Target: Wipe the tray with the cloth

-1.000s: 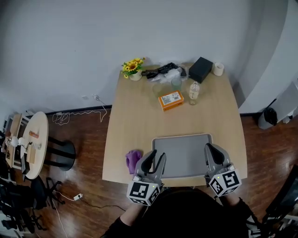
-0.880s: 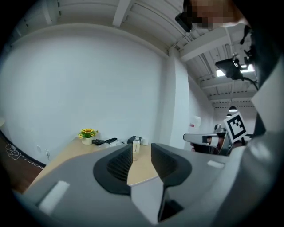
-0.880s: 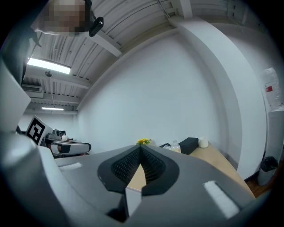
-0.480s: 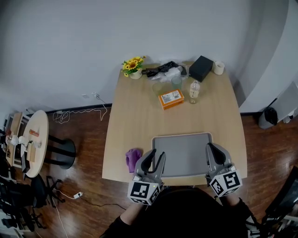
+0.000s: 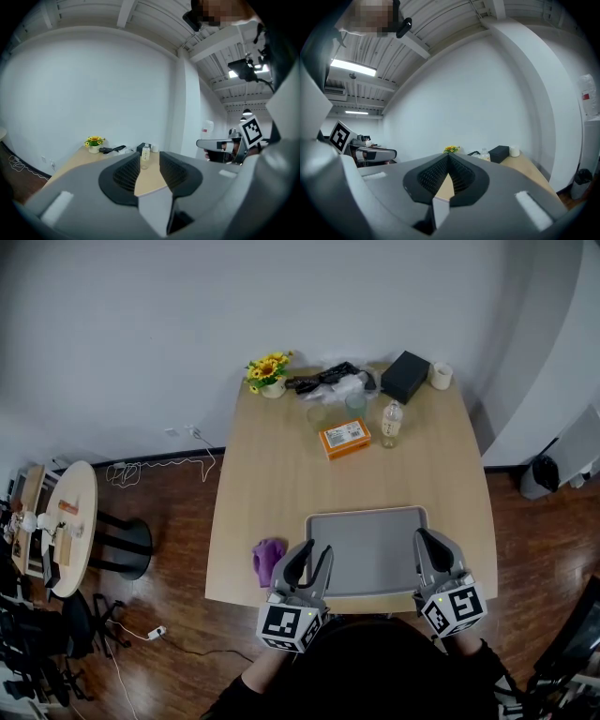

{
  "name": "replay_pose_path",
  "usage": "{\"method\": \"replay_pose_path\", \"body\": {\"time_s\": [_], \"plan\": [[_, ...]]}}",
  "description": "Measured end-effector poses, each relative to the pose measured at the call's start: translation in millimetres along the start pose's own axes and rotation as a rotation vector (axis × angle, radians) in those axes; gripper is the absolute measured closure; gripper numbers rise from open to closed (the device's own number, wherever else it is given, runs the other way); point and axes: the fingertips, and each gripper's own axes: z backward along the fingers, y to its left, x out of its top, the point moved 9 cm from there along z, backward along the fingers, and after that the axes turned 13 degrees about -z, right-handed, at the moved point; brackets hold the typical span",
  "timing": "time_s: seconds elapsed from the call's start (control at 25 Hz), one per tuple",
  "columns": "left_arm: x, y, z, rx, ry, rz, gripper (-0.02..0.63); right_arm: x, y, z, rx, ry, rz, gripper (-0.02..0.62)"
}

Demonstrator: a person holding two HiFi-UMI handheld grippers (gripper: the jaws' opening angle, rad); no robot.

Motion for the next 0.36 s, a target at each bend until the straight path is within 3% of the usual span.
{"method": "replay_pose_path", "body": {"time_s": [0.36], "plan": [[2.7,1.6,0.3,0.006,0.007,0.003,0.494,1.1,1.1,-0.8,-0.002,0.005,-0.001,0.595]]}}
